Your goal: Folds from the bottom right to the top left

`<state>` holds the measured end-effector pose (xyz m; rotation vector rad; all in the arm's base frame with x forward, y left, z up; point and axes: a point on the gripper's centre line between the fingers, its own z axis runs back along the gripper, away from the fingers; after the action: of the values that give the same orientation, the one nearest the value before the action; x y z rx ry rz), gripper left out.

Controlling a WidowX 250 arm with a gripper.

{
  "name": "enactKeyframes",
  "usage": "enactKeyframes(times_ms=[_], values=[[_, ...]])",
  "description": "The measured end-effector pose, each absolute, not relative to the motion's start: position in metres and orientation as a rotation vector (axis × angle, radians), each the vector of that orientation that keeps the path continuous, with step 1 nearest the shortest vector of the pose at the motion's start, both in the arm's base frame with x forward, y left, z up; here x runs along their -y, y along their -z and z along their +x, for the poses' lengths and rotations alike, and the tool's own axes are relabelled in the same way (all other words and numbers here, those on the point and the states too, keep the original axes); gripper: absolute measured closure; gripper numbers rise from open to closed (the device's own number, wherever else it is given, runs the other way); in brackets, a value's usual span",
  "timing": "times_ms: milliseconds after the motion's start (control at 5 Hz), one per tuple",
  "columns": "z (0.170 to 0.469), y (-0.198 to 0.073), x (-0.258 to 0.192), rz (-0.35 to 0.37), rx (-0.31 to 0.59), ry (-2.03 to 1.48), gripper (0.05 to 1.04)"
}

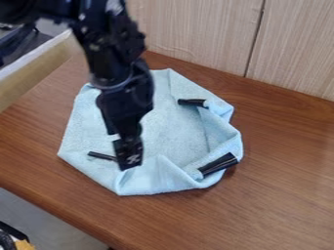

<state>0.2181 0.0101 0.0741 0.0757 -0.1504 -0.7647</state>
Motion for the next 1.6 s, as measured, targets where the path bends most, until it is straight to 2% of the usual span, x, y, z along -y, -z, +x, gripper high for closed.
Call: enactKeyframes(times_ms=[200, 400, 600, 1000, 1200, 1400, 1600], values=[[0.218, -0.052, -0.024, 0.108, 0.090, 0.795, 0.083], [0.219, -0.031, -0.034, 0.104, 0.039, 0.812, 0.083], [0.227, -0.020, -0.036, 0.101, 0.012, 0.832, 0.133], [0.226, -0.019, -0.031, 0.123, 0.008, 0.868, 0.650], [0.221, -0.020, -0.029, 0.131, 0.028, 0.868, 0.855], [0.208, -0.027, -0.021, 0.124, 0.056, 0.890, 0.968], [0.201, -0.031, -0.018, 0.130, 0.070, 0.892, 0.992]])
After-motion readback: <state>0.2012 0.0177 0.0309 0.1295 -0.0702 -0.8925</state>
